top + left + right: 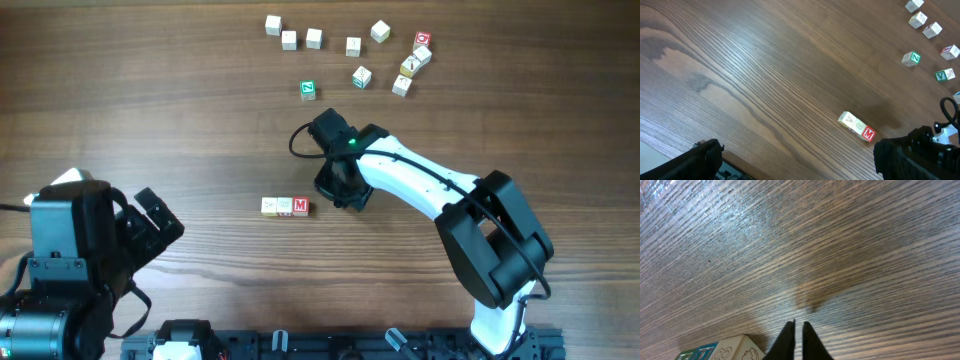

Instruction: Form a horizontal line

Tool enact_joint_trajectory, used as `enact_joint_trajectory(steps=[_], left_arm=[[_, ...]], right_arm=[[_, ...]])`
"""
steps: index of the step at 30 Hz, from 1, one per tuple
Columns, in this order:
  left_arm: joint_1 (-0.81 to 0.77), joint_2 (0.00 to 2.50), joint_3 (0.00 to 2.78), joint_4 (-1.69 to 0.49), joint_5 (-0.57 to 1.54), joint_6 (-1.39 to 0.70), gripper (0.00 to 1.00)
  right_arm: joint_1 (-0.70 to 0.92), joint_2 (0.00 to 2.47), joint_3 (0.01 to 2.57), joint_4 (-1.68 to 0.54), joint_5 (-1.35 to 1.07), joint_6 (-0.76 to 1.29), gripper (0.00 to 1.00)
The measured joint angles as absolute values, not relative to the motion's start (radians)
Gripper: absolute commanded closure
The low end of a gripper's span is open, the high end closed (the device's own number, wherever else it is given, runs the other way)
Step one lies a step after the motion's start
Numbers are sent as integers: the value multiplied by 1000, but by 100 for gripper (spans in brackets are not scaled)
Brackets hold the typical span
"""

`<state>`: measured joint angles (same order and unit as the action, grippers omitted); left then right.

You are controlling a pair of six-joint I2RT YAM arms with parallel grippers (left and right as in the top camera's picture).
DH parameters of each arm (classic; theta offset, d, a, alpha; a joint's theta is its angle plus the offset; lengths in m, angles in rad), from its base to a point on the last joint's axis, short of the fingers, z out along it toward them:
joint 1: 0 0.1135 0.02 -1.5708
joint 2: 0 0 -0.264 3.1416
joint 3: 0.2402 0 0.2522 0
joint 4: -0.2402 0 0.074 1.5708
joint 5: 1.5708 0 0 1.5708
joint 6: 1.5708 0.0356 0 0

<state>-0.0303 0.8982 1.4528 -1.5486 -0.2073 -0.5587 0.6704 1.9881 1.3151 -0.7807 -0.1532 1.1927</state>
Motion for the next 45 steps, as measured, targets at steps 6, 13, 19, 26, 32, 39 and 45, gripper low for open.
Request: enact_joint_trajectory(steps=[6, 13, 19, 26, 32, 39, 45], left_arm=[[-30, 898, 1453, -1549, -207, -559, 0], [-30, 898, 1453, -1549, -207, -559, 0], [-30, 898, 1453, -1549, -207, -559, 0], [-30, 898, 1453, -1549, -207, -559, 0], [-30, 898, 1453, -1549, -207, -559, 0], [-30, 898, 1453, -1549, -207, -559, 0], [-30, 898, 1453, -1549, -207, -559, 0]], right_arm=[[670, 1988, 1315, -780, -143, 1193, 91], [670, 1988, 1315, -780, -129, 1193, 90], [670, 1988, 1315, -780, -125, 1193, 90], [670, 1988, 1315, -780, -122, 1192, 89], [670, 1988, 1315, -780, -122, 1193, 89], [670, 1988, 1315, -770, -123, 1194, 95], [670, 1988, 1315, -762, -152, 1196, 95]])
